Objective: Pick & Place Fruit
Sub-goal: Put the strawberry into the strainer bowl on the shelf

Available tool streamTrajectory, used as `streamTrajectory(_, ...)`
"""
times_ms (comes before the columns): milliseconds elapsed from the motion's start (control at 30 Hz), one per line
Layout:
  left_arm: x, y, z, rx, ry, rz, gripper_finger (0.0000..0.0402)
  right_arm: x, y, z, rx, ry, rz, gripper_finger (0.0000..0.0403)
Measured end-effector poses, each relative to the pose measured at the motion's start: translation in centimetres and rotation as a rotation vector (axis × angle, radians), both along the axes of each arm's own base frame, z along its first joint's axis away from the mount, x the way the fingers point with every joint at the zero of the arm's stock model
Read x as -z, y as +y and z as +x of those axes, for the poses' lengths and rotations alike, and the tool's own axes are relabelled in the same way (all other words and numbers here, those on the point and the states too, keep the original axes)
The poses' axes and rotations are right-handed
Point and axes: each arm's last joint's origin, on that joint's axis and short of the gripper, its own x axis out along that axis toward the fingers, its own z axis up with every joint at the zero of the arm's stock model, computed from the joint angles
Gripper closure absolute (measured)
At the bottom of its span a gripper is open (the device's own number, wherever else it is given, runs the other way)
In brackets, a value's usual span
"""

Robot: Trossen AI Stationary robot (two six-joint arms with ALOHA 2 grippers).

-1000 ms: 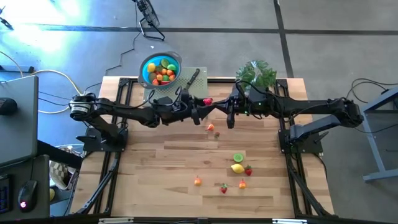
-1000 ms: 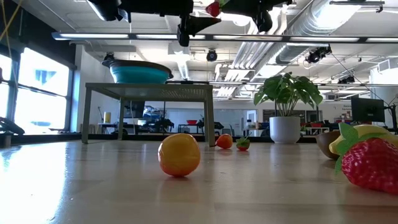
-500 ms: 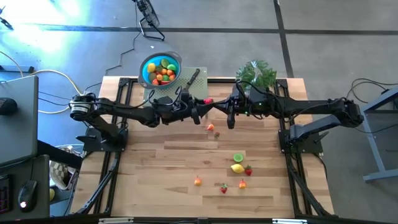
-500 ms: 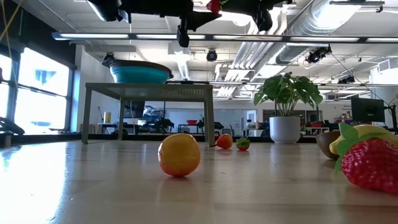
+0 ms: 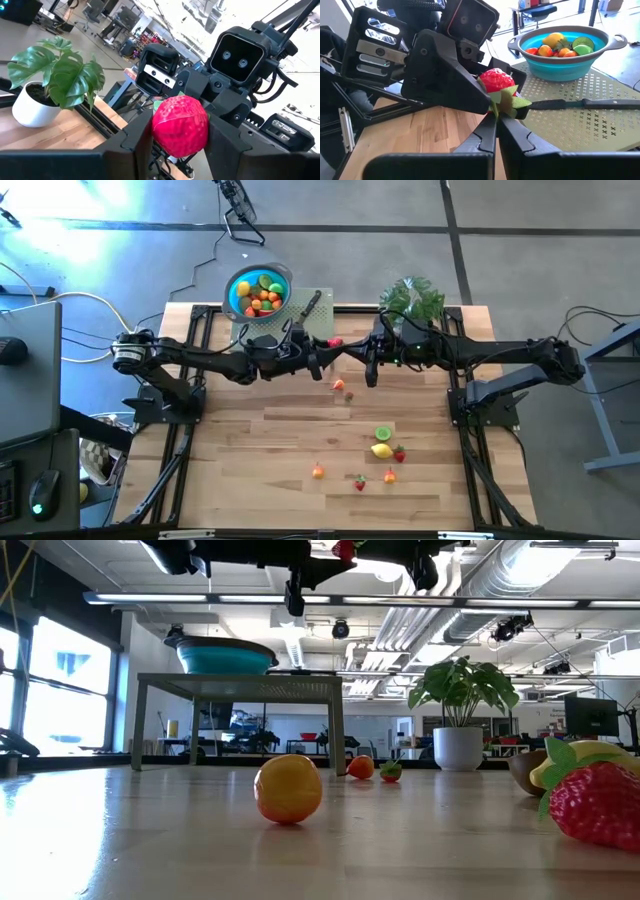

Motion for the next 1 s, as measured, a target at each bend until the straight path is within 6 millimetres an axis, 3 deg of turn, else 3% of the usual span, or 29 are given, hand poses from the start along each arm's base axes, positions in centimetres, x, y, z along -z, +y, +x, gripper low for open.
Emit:
streamTrajectory(667,0.1,-0.02,0.03,0.004,0.011,0.0,0.026,0.11,0.05,-0.02,-0.019,0.011,0.006,0.0396)
streamTrajectory(1000,0.1,-0.02,0.03,0.004,0.01,-0.002,0.0261,0.16,0.06,-0.01,-0.034,0.021,-0.024,0.0323)
